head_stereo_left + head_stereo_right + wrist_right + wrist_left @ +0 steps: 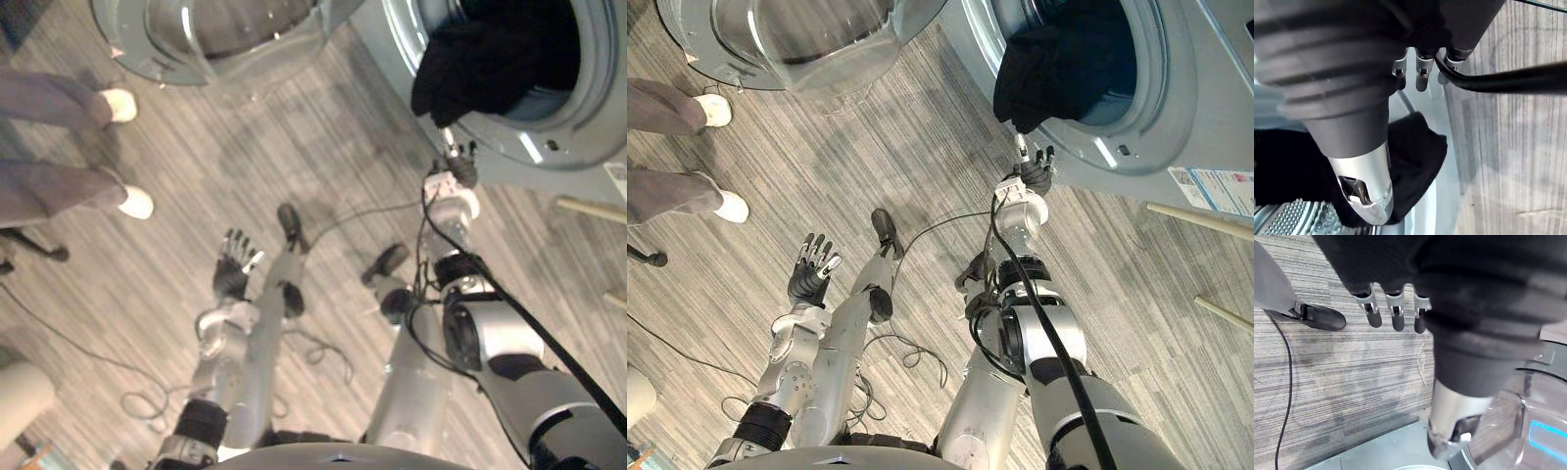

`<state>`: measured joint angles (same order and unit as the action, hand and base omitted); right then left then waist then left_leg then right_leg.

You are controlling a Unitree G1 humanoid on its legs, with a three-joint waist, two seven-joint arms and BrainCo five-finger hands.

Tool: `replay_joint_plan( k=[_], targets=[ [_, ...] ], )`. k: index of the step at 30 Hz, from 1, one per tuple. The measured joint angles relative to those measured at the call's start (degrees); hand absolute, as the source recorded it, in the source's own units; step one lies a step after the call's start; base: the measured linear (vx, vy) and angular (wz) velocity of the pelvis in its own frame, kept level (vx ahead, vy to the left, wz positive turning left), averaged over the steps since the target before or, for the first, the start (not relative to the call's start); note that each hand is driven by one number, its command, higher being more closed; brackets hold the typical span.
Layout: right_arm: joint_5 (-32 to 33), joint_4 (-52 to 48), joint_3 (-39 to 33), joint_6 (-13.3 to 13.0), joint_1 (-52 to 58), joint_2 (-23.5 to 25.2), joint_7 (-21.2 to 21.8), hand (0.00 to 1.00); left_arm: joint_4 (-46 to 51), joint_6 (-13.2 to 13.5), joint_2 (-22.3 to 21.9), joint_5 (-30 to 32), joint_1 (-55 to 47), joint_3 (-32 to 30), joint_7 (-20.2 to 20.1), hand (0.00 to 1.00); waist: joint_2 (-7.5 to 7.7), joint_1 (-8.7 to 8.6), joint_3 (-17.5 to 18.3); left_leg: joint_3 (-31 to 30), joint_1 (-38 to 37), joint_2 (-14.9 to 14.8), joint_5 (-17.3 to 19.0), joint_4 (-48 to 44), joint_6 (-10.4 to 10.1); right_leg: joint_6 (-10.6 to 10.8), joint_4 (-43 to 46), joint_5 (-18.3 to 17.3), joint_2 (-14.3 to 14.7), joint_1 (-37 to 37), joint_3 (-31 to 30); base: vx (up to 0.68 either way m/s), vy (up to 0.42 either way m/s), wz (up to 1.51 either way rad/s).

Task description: Pick up the laundry basket with both hands and put the clothes into the washing machine.

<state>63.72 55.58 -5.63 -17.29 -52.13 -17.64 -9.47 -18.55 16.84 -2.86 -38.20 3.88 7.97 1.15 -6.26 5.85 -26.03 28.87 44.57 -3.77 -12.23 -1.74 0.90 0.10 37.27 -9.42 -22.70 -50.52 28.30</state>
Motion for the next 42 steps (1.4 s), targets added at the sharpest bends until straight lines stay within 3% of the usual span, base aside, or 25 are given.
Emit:
replay_joint_plan(
  k=[8, 11, 21, 28, 29, 31, 33, 35, 37, 40, 42],
  targets=[
    [4.5, 1.9, 0.9, -0.3, 1.6, -0.1, -0.4, 0.0, -0.1, -0.1, -0.2, -3.8, 0.4, 1.2, 0.0, 0.0, -0.37, -0.04, 0.2, 2.5, 0.4, -1.0, 0.2, 0.8, 0.3, -0.1, 0.4, 0.0, 0.7, -1.5, -1.0, -0.01, 0.003, -0.03],
    [7.1, 1.9, 1.0, -0.6, 0.6, -0.7, -0.9, 0.0, -0.1, -0.1, -0.2, -5.8, 0.5, 1.2, -0.1, 0.0, -0.54, 0.25, 0.3, 2.4, 0.6, -1.0, -1.3, 1.4, 0.2, -0.4, 0.9, -0.2, 0.8, -2.0, -0.9, -0.01, 0.006, 0.07],
    [16.6, 4.5, 5.3, -1.3, -12.7, -8.8, 1.0, 0.0, 1.6, -0.5, -0.1, -9.5, 0.5, 1.2, -1.3, 0.0, -1.93, 1.83, 0.9, 1.2, 6.0, -1.4, -3.1, 2.8, -0.1, -1.2, 3.4, -1.6, 0.7, -7.0, 0.1, -0.05, -0.006, 0.16],
    [24.0, 6.7, 5.7, -1.1, -16.0, -11.1, -1.2, 0.0, 2.9, -0.7, 0.3, -11.3, 0.5, 1.3, -1.8, 0.0, -1.98, 1.72, 0.9, 0.1, 7.9, -1.3, -5.6, 4.0, 0.1, -1.8, 6.7, -3.6, -0.1, -8.8, 1.2, -0.06, -0.014, 0.2],
    [24.4, 6.7, 6.0, -1.1, -17.2, -11.2, -2.4, 1.0, 3.9, -0.7, 0.6, -11.8, 0.5, 1.5, -1.8, 0.0, -2.0, 1.44, 0.9, 0.2, 8.5, -1.4, -5.6, 3.9, 0.1, -1.9, 7.2, -3.7, -0.2, -9.5, 1.2, -0.07, -0.01, 0.19],
    [24.6, 6.7, 6.7, -1.0, -18.5, -12.6, -4.0, 1.0, 5.9, -0.8, 0.6, -12.4, 0.4, 2.3, -1.9, 0.0, -3.31, 0.88, 0.7, 1.1, 9.5, -1.7, -5.5, 3.8, 0.2, -1.9, 8.1, -4.0, -0.9, -9.8, 2.3, -0.09, 0.006, 0.3],
    [25.1, 6.7, 7.3, -0.8, -19.4, -13.8, -5.1, 1.0, 7.3, -0.7, 0.6, -12.8, 0.2, 2.5, -1.9, 0.0, -3.57, 0.95, 0.7, 1.5, 10.4, -1.9, -5.0, 3.2, 0.0, -1.9, 8.7, -4.1, -1.0, -10.6, 2.4, -0.1, 0.007, 0.2],
    [26.0, 6.6, 7.1, -0.6, -20.6, -15.5, -5.9, 1.0, 8.4, -0.7, 0.5, -13.6, 0.1, 3.4, -1.5, 0.0, -3.6, 1.2, 0.6, 4.4, 12.8, -3.3, -1.1, -0.4, -2.0, -2.2, 7.6, -3.6, -1.9, -11.8, 2.5, -0.1, 0.017, 0.19],
    [26.1, 5.6, 6.3, -0.7, -20.8, -15.8, -5.9, 1.0, 8.4, -0.9, -0.1, -14.0, -0.8, 3.8, -1.3, 0.0, -4.26, 1.44, 0.4, 4.3, 13.4, -4.0, -4.3, -1.8, 1.7, -1.6, 10.0, -4.2, -1.9, -12.6, 2.1, -0.13, 0.024, 0.02],
    [28.7, 5.5, 1.0, -2.0, -22.8, -16.4, -5.9, 1.0, 8.8, -0.9, -0.1, -14.5, -0.7, 4.5, -0.8, 0.0, -4.17, 2.19, 0.3, 5.7, 14.6, -4.2, -2.2, -2.5, 0.8, -2.5, 8.0, -3.0, -2.4, -13.2, 2.1, -0.09, 0.048, 0.09],
    [31.4, 2.8, -1.9, -3.0, -23.2, -15.7, -5.9, 1.0, 8.3, -1.0, 0.0, -14.6, -1.1, 5.3, -0.4, 0.0, -4.58, 2.61, 0.1, 5.4, 14.0, -5.0, -4.8, -4.7, 5.8, -2.0, 8.9, -2.1, -2.0, -13.4, 1.3, -0.06, 0.001, -0.06]
  ],
)
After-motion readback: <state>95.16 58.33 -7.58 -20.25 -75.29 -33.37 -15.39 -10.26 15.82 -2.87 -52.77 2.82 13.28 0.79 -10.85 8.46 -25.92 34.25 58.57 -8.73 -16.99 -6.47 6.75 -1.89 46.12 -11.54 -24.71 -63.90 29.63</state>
